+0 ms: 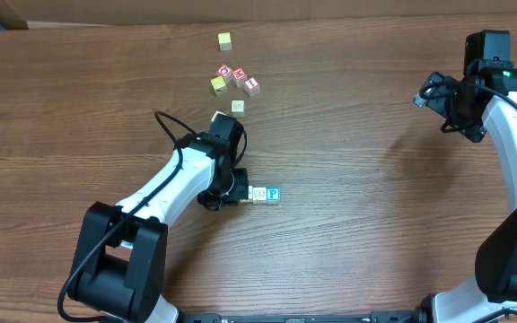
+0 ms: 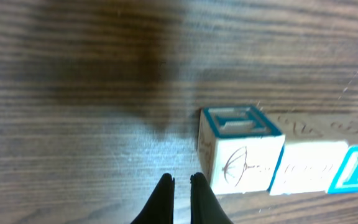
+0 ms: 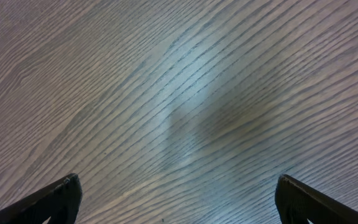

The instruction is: Flip 5 blocks

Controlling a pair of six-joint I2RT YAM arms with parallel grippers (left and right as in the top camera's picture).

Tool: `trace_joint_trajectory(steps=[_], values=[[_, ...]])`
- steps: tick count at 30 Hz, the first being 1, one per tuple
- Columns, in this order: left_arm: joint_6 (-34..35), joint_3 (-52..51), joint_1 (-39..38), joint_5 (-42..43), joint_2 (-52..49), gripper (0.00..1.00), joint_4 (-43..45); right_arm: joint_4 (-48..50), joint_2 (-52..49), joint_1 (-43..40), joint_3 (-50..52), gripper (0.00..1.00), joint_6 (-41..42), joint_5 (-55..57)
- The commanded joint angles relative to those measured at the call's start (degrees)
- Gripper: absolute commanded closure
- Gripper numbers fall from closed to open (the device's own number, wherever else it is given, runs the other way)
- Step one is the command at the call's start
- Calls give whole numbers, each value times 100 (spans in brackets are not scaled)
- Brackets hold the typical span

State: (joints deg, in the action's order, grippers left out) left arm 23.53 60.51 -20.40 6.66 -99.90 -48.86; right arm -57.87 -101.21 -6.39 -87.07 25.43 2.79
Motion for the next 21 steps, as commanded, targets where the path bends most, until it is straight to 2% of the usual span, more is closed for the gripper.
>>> trace_joint_trajectory(steps=[1,5,9,14,21], values=[[-129,68,15,-68,-4,96,-109,31,85,-7,-74,0,-37,7],[-125,527,15,-374,-4,96,-334,33,85,-7,-74,0,-37,7],[-98,918,13,-612,-4,96,-179,33,85,-7,-74,0,-37,7],[240,863,11,-721,-44,96,302,33,85,-7,-74,0,-37,7],[396,822,-177,-664,-387,96,531,33,85,-7,-74,0,-37,7]])
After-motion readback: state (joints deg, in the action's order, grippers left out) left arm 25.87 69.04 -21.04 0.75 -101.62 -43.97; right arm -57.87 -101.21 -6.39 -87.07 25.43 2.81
